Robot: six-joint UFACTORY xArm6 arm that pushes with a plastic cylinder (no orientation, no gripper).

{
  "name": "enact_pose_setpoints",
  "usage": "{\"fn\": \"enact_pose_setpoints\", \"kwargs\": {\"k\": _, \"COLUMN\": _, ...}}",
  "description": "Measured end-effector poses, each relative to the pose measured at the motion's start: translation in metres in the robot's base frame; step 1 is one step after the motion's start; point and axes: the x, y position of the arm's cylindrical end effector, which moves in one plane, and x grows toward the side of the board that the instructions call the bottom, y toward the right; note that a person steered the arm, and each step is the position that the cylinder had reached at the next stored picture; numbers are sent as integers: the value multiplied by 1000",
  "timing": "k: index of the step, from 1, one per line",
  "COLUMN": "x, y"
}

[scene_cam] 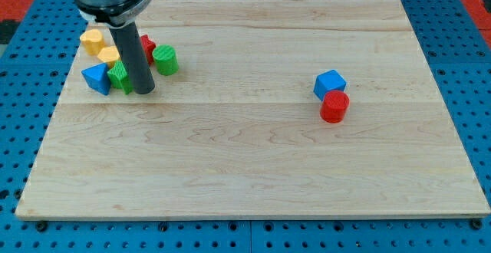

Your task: Nudge the green star up a bit

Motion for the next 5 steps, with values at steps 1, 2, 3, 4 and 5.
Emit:
{"fn": "enact_pose_setpoints", "kwargs": {"k": 1, "x": -11, "y": 14}}
{"fn": "enact_pose_setpoints", "kwargs": {"k": 2, "x": 28, "y": 17}}
{"fn": "enact_pose_setpoints", "kwargs": {"k": 3, "x": 43, "y": -57}}
{"fn": "enact_pose_setpoints", "kwargs": {"k": 4, "x": 25, "y": -53}}
{"fn": "enact_pose_setpoints", "kwargs": {"k": 5, "x": 13, "y": -31}}
